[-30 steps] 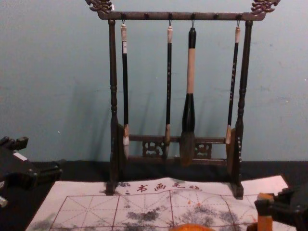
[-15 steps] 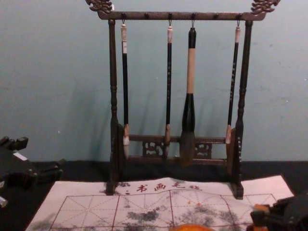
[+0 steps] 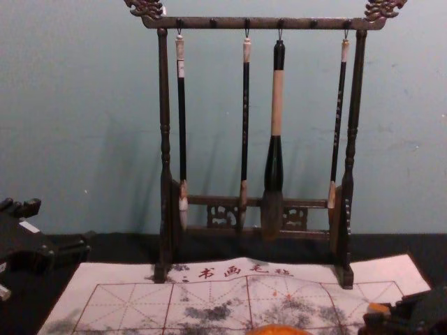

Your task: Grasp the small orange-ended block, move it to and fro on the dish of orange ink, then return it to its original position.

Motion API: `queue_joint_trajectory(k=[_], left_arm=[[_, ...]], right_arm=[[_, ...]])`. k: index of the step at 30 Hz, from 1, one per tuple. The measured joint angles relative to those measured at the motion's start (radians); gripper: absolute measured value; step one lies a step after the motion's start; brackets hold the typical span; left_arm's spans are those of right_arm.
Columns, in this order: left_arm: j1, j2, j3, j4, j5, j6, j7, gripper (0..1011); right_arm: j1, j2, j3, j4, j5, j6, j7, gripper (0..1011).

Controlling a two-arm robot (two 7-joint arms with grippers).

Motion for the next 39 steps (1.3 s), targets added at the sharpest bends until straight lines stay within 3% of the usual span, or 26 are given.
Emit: queue_joint_trajectory(k=[17, 28, 29, 39], left_arm=[[0.0, 0.0, 0.0, 0.0, 0.0, 0.0, 0.0, 1001], [0.0, 0.0, 0.0, 0.0, 0.0, 0.0, 0.0, 1001], [0.0, 0.0, 0.0, 0.0, 0.0, 0.0, 0.0, 1001], [0.0, 0.0, 0.0, 0.0, 0.0, 0.0, 0.0, 1001]], right_arm=[[-0.001, 0.002, 0.001, -0.002, 0.001, -0.002, 0.0, 90], [-0.001, 0.002, 0.001, -0.003, 0.003, -0.002, 0.0, 388], [-0.001, 0.002, 0.001, -0.003, 0.003, -0.002, 0.0, 460], [-0.001, 0.002, 0.001, -0.003, 0.003, -0.002, 0.0, 761]])
